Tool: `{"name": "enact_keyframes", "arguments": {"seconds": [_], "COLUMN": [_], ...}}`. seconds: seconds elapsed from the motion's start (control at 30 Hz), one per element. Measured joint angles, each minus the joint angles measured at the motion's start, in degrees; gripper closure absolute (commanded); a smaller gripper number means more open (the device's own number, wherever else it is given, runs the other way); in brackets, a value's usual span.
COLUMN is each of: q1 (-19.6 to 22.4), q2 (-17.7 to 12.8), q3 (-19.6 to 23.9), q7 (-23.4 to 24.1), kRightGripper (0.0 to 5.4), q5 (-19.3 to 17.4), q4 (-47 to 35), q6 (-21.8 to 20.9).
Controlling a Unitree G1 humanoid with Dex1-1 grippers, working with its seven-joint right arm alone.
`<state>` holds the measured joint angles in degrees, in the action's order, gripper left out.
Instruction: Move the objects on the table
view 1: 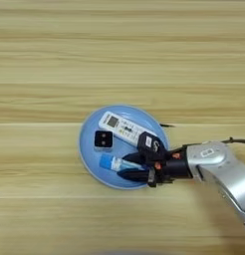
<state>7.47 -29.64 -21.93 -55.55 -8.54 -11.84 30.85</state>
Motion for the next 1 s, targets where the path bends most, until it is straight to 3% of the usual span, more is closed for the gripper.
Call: {"name": "enact_keyframes", "arguments": {"seconds": [0.57, 1.0], "q1": [0.52, 2.16], "q2": [0.76, 1.39], "q3": [0.16, 4.87], "q7": [-0.19, 0.33], "kRightGripper": [2.01, 0.76], "q5": [-0.07, -2.16], "q4": [0.85, -1.36], "q6": [-0.01, 0.04]}}
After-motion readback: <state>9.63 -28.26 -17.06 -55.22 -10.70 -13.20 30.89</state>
